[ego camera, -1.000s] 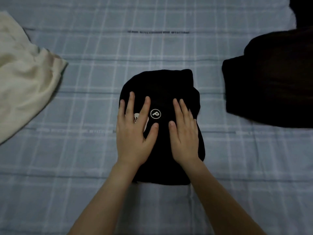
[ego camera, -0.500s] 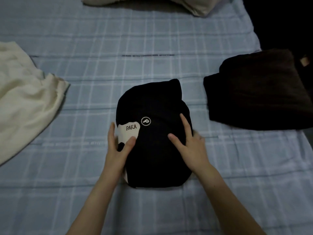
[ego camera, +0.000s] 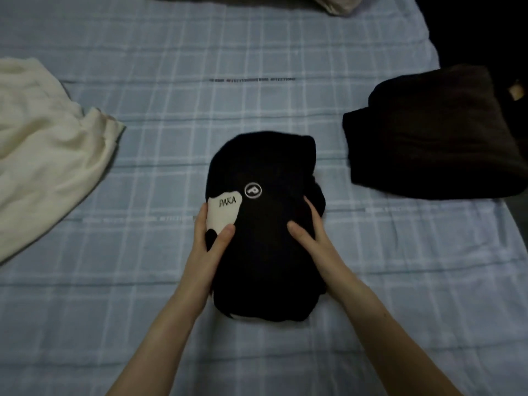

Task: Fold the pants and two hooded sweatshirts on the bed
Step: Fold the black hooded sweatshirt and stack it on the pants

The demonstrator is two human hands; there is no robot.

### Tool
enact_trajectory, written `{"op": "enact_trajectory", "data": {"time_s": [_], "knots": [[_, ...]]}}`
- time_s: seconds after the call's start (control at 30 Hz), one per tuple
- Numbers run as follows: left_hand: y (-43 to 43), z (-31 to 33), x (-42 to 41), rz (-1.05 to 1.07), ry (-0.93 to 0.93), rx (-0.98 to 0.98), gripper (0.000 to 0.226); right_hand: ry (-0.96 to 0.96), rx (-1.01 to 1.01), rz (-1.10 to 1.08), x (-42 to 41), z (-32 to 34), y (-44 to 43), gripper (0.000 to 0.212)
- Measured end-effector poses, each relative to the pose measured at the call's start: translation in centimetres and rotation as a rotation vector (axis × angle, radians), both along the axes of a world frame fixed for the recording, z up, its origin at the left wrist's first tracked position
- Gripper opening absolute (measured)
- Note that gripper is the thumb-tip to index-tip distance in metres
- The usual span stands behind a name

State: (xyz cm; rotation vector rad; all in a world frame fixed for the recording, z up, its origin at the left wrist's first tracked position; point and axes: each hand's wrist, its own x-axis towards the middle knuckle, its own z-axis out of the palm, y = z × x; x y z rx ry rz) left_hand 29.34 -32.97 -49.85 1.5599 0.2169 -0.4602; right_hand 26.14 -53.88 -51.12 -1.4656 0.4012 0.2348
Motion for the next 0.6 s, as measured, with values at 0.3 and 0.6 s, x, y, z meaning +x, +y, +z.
{"op": "enact_trajectory", "data": {"time_s": [0.3, 0.6], "knots": [[-0.5, 13.9, -11.9, -0.034, 0.108, -0.004, 0.082, 0.027, 0.018, -0.14, -14.1, 13.9, -0.1, 0.071], [-1.5, 27.0, -15.1, -0.11, 0.028, -0.068, 0.081, -0.183, -0.104, -0.113, -18.5, 29.0, -1.3, 0.067]]}}
